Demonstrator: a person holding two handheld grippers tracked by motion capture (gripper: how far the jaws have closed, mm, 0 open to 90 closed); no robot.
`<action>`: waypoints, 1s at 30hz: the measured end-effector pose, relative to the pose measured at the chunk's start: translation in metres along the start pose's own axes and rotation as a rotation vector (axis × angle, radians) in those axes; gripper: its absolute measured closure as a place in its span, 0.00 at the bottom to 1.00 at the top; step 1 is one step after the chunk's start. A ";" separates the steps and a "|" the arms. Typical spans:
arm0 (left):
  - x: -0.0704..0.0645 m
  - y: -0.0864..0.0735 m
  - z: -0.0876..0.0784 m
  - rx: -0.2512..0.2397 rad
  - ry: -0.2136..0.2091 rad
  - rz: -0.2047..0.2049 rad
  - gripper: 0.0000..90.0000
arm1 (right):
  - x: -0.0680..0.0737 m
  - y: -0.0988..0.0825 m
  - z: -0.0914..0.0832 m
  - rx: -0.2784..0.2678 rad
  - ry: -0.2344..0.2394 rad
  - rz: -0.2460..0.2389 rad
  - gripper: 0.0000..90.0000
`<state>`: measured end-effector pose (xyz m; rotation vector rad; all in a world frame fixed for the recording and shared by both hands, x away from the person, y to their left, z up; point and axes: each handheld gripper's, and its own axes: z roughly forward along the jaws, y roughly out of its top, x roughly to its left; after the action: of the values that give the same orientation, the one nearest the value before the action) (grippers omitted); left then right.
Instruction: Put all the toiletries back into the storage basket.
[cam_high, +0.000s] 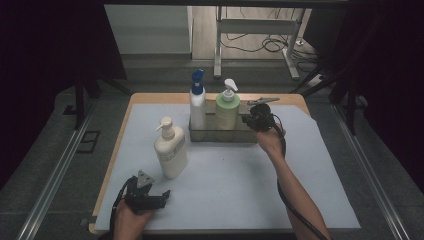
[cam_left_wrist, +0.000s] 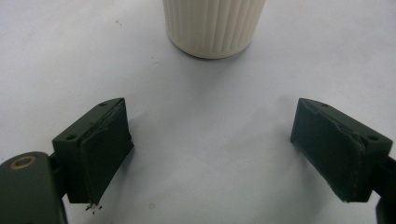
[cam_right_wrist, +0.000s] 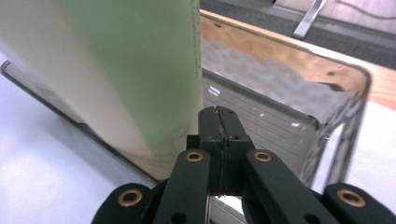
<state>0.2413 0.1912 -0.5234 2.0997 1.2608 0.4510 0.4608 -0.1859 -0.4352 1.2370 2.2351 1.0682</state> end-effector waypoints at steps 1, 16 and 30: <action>0.000 0.000 0.000 0.000 0.000 0.000 0.13 | -0.001 0.001 0.003 0.006 0.007 0.007 1.00; 0.000 0.000 0.000 0.000 0.000 0.000 0.13 | -0.004 0.003 0.029 0.051 0.028 0.028 1.00; 0.000 0.000 0.000 0.000 0.000 0.000 0.13 | 0.006 0.001 0.039 0.066 0.045 0.026 1.00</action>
<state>0.2413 0.1911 -0.5235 2.1002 1.2606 0.4509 0.4825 -0.1639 -0.4592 1.2850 2.3108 1.0493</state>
